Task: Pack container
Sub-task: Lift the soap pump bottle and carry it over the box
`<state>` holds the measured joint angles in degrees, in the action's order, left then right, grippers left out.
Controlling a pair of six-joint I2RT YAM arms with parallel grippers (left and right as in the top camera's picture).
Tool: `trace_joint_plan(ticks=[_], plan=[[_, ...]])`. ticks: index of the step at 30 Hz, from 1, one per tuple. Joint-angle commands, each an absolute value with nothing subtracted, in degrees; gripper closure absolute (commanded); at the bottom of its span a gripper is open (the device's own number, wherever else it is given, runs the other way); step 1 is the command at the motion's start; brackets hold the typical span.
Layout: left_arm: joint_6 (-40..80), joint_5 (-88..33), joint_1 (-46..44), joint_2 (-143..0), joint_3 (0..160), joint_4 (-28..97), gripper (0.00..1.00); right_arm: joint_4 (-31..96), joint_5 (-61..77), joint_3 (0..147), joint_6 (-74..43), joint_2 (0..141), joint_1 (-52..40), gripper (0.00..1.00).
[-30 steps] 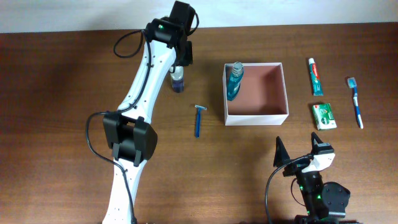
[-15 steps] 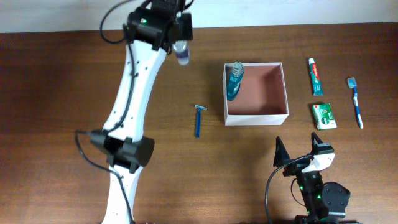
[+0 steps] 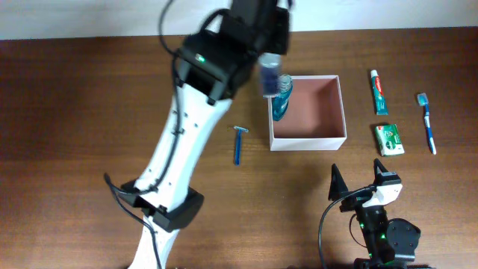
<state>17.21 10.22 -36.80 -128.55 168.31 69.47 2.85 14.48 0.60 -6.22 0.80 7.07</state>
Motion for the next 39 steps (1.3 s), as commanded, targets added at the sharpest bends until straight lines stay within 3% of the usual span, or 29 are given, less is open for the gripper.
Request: trace_joint_plan(ticks=[1, 19, 39], plan=[[13.7, 10.3, -40.7, -126.5, 169.5, 67.0, 0.69, 3.2, 14.6, 0.3, -6.4, 0.3, 6.8, 0.01], [13.4, 7.1, -44.8, -126.8, 165.6, 63.0, 0.69, 3.2, 14.6, 0.3, -6.4, 0.3, 6.8, 0.01], [13.6, 4.7, -44.8, -127.0, 144.1, 49.3, 0.68, 3.2, 14.6, 0.3, -6.4, 0.3, 6.8, 0.01]])
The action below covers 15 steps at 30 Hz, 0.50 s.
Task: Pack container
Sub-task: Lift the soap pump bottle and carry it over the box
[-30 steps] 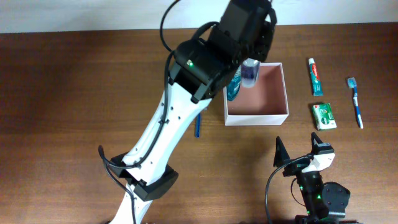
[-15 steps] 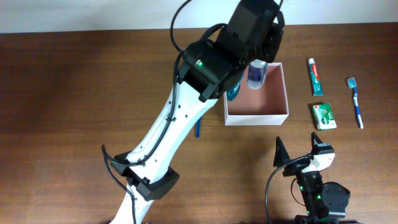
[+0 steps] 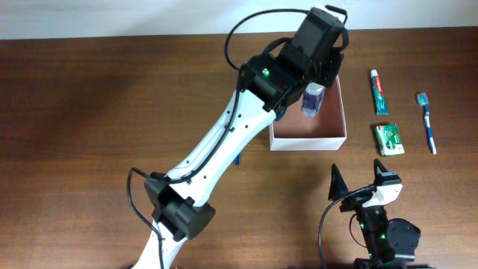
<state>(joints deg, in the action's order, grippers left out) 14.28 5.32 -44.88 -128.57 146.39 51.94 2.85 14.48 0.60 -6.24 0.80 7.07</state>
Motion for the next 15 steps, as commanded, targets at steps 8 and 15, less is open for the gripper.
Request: trace_joint_plan(ticks=[8, 15], plan=[[13.6, 4.7, -44.8, -127.6, 135.9, 42.7, 0.68, 3.2, 14.6, 0.3, -6.4, 0.3, 6.8, 0.01], [13.6, 4.7, -44.4, -130.6, 134.5, 42.0, 0.68, 3.2, 14.6, 0.3, -6.4, 0.3, 6.8, 0.01]])
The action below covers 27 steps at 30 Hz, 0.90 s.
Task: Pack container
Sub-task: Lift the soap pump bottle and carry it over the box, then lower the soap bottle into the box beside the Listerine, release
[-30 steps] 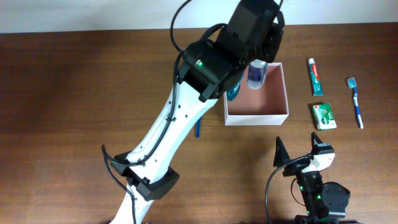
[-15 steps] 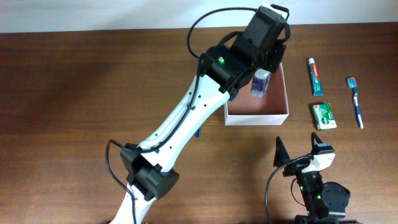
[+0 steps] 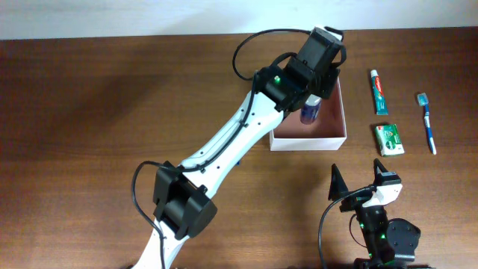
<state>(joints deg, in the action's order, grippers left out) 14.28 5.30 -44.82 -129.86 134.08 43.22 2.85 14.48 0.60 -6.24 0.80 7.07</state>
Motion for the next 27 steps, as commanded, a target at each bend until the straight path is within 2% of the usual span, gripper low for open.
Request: trace_joint_plan(ticks=[1, 27], plan=[[13.6, 4.7, -44.3, -131.1, 134.5, 42.1, 0.68, 3.2, 14.6, 0.3, -6.4, 0.3, 6.8, 0.01], [13.6, 4.9, -41.5, -134.5, 134.5, 42.0, 0.67, 3.2, 14.6, 0.3, -6.4, 0.3, 6.8, 0.01]])
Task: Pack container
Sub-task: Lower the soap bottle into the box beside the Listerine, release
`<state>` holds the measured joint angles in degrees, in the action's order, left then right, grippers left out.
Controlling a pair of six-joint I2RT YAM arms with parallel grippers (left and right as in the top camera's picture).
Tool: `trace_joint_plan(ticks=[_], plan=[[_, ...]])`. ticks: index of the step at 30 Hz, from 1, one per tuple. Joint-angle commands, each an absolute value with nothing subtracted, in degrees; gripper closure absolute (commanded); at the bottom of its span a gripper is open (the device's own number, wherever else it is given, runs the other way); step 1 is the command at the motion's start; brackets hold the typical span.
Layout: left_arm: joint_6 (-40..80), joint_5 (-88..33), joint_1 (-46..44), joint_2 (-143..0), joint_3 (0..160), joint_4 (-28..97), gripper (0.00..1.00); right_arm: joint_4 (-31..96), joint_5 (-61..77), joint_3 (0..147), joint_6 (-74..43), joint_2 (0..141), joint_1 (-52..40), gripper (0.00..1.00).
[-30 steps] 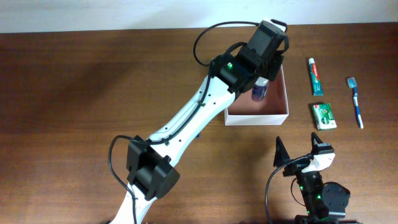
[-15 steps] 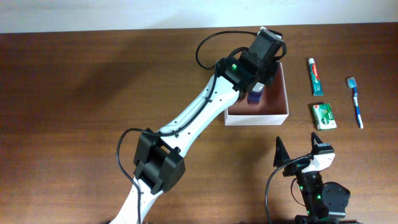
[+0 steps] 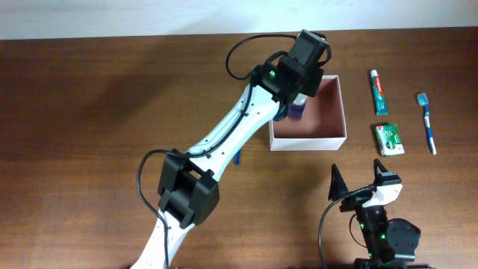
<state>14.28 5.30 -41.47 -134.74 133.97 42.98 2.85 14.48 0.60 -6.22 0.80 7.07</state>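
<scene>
A white box with a reddish floor (image 3: 325,112) stands right of the table's middle. My left gripper (image 3: 299,103) reaches into its left part from above, shut on a small clear bottle with a purple base (image 3: 297,111), which sits low inside the box. The arm hides most of the bottle. A sliver of a teal bottle (image 3: 278,114) shows at the box's left wall. My right gripper (image 3: 360,185) rests open near the front edge, with nothing between its fingers.
Right of the box lie a toothpaste tube (image 3: 379,91), a green packet (image 3: 390,140) and a blue toothbrush (image 3: 428,123). A blue razor (image 3: 238,158) peeks out from under the left arm, left of the box.
My left gripper has moved left inside the box with the clear bottle, from the box's middle to its left part, and the bottle is lower.
At first my left gripper held the clear bottle above the box's left rim, next to the teal bottle. Then it held it over the box's middle, then lower inside. Now the bottle is low in the box's left part. The right arm has stayed still.
</scene>
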Motion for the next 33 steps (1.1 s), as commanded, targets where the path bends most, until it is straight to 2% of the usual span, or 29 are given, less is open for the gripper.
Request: trace_joint_plan(ticks=[1, 14, 16, 17, 33], plan=[[13.6, 4.9, -41.5, -134.5, 134.5, 42.0, 0.67, 3.2, 14.6, 0.3, -6.4, 0.3, 6.8, 0.01], [13.6, 4.9, -41.5, -135.1, 134.3, 42.1, 0.67, 3.2, 14.6, 0.3, -6.4, 0.3, 6.8, 0.02], [13.6, 4.9, -41.5, -135.1, 134.3, 42.2, 0.45, 3.2, 14.6, 0.3, -6.4, 0.3, 6.8, 0.01], [13.6, 4.9, -41.5, -135.1, 134.3, 42.3, 0.43, 3.2, 14.6, 0.3, -6.4, 0.3, 6.8, 0.01], [10.6, 4.9, -41.1, -134.9, 138.4, 40.6, 0.44, 3.2, 14.6, 0.3, -6.4, 0.3, 6.8, 0.01]])
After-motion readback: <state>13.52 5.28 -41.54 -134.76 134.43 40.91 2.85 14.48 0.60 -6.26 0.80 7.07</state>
